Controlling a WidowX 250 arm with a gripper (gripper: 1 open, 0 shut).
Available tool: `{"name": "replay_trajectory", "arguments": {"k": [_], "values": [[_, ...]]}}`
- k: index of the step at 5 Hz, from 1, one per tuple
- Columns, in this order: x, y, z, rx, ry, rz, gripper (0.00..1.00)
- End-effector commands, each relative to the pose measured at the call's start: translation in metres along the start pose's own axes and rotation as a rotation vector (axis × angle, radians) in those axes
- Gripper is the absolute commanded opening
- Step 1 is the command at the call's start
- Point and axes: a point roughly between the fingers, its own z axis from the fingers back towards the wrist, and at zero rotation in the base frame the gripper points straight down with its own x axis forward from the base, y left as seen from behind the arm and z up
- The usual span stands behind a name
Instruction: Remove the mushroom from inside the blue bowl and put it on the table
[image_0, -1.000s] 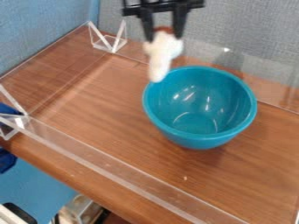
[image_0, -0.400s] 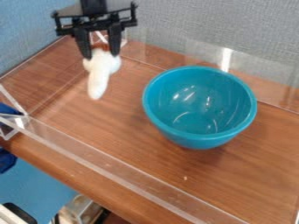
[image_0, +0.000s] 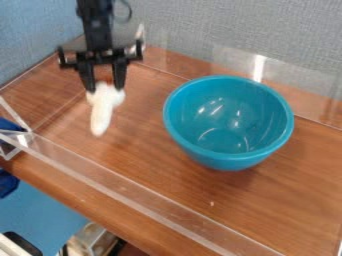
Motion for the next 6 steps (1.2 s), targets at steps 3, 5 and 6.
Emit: {"name": "replay_trajectory", "arguments": {"k": [3, 5, 6], "values": [[0.003, 0.000, -0.036, 0.009, -0.027, -0.088, 0.00], [0.020, -0.014, -0.050, -0.008, -0.018, -0.232, 0.00], [0.013, -0.010, -0.047, -0.008, -0.014, -0.222, 0.00]]}}
